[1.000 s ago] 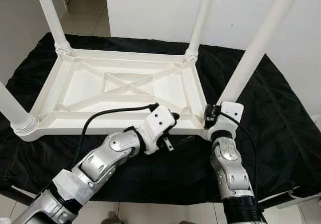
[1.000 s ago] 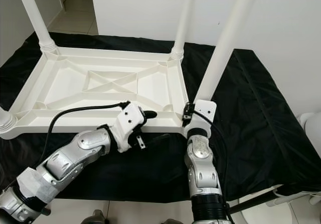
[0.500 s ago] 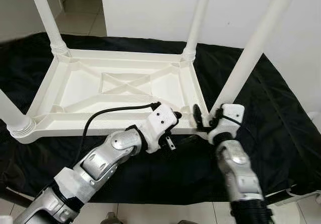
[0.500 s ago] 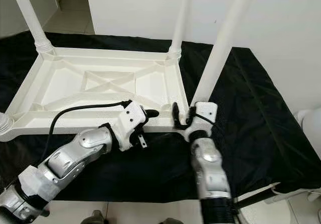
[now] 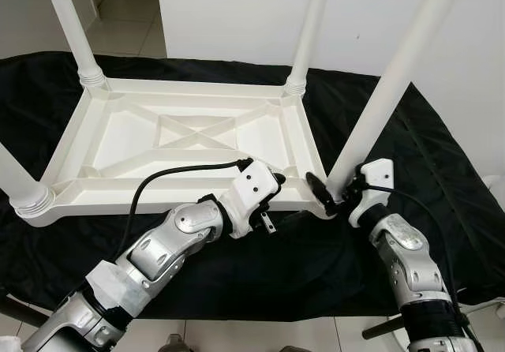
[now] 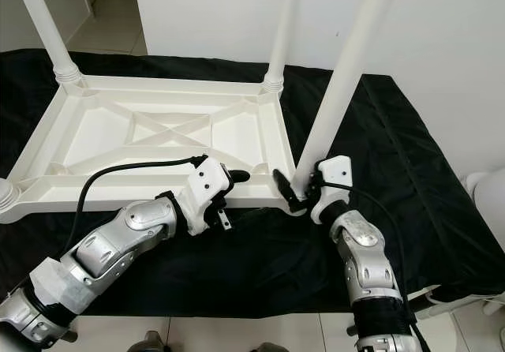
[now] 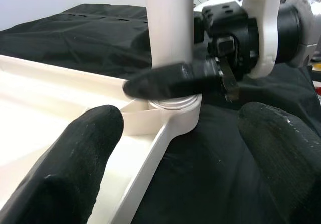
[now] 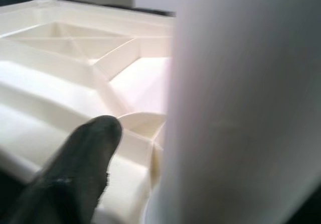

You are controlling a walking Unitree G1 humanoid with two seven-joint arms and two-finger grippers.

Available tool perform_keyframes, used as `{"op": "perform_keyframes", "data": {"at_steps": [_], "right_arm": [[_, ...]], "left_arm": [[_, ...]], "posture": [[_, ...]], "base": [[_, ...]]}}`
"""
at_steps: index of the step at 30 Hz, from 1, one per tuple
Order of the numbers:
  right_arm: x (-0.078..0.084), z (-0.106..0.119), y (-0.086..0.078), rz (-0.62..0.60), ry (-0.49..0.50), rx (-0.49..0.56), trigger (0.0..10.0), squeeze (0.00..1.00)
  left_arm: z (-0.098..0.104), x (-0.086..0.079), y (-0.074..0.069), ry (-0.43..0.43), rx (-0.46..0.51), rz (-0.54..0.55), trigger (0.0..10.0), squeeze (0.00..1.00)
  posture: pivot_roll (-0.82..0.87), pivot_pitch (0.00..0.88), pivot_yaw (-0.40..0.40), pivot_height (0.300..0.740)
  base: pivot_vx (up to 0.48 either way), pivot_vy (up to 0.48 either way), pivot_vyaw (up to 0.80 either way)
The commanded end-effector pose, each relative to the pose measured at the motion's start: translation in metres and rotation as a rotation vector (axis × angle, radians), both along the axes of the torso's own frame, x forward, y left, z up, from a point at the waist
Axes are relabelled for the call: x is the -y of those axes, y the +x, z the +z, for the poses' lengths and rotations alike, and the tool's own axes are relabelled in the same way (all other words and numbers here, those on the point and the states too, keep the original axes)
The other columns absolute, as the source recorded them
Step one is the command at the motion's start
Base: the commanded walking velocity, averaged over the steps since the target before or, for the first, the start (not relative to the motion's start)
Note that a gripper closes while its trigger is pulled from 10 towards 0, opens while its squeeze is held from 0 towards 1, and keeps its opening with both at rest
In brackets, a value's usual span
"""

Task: Building children table

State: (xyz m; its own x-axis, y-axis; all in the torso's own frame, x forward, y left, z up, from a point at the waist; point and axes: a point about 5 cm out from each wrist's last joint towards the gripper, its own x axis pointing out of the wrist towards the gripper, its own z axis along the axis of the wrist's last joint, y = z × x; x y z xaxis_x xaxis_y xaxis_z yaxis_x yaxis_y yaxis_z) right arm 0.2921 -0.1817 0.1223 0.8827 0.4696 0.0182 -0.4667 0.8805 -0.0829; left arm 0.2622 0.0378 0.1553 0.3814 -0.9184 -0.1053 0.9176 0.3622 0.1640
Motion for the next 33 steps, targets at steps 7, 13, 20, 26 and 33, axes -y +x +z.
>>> {"op": "perform_keyframes", "data": {"at_steps": [7, 13, 20, 26, 33], "right_arm": [[0.005, -0.009, 0.000, 0.031, -0.008, -0.045, 0.0, 0.00], [0.007, -0.011, -0.002, 0.003, 0.011, -0.056, 4.3, 0.00], [0.006, -0.013, -0.002, -0.175, 0.035, -0.072, 10.0, 0.00], [0.000, -0.016, -0.002, -0.286, 0.081, -0.082, 10.0, 0.00], [-0.009, -0.014, -0.003, -0.467, 0.122, -0.082, 10.0, 0.00]], "left_arm": [[-0.002, 0.005, -0.013, 0.034, -0.035, -0.249, 10.0, 0.00], [-0.002, 0.004, -0.013, 0.035, -0.037, -0.248, 10.0, 0.00], [-0.002, 0.003, -0.014, 0.037, -0.039, -0.248, 10.0, 0.00], [-0.003, 0.003, -0.014, 0.038, -0.040, -0.250, 10.0, 0.00], [-0.003, 0.002, -0.015, 0.041, -0.041, -0.254, 10.0, 0.00]], "posture": [[0.02, 0.000, -0.059, 0.740], [0.02, 0.000, -0.058, 0.740], [0.02, 0.000, -0.059, 0.740], [0.02, 0.000, -0.054, 0.740], [0.02, 0.002, -0.050, 0.740]], "base": [[0.000, 0.000, 0.00], [0.000, 0.000, 0.00], [0.000, 0.000, 0.00], [0.000, 0.000, 0.00], [0.000, 0.000, 0.00]]}}
